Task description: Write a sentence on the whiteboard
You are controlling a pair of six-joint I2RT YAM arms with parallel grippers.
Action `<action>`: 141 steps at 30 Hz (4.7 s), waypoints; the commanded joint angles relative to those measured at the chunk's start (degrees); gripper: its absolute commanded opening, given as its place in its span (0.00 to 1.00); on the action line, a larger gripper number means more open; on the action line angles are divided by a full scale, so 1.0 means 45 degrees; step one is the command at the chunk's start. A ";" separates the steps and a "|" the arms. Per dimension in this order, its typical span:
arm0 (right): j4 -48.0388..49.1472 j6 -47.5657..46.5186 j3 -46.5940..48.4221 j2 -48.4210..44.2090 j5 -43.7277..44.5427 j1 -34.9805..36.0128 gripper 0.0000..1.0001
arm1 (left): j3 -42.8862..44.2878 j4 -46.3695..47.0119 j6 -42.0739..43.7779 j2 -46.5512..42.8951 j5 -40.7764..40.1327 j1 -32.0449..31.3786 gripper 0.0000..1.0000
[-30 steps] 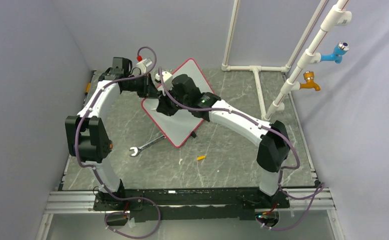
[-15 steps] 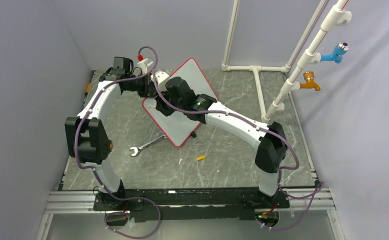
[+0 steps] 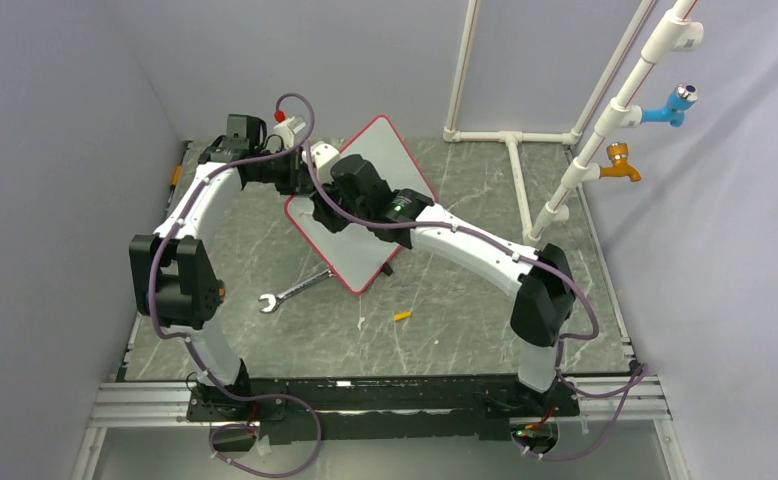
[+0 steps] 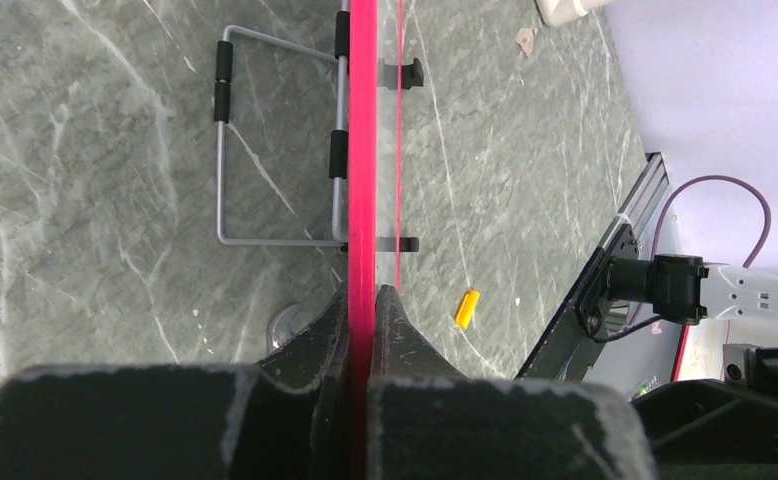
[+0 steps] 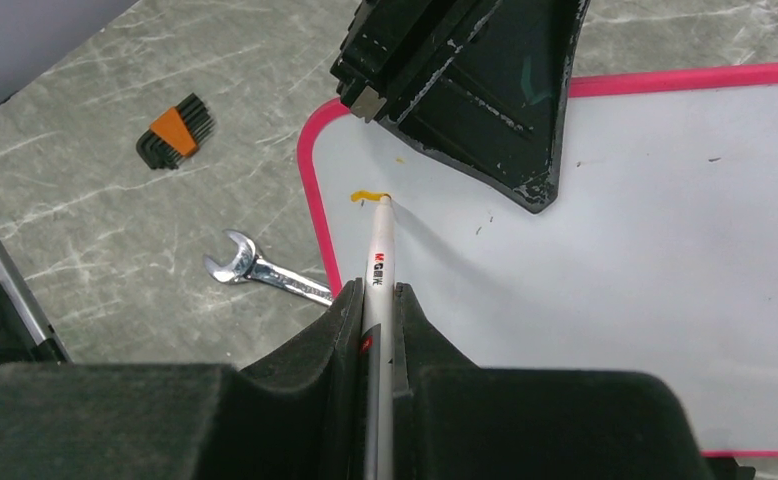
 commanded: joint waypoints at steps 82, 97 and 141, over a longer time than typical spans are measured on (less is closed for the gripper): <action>-0.1146 0.0858 -0.0858 -0.0505 0.1887 0.0102 0.00 | -0.0105 0.0253 0.0964 -0.0962 -0.1347 -0.0307 0.00; -0.1450 0.0376 0.1743 0.0738 0.1748 -0.0121 0.00 | -0.0161 0.0294 0.1007 -0.1040 -0.1236 -0.0434 0.00; 0.0433 0.0882 -0.1837 -0.2462 -0.0142 -0.1470 0.00 | 0.2199 -0.0969 0.2002 0.1034 0.0594 -0.0697 0.00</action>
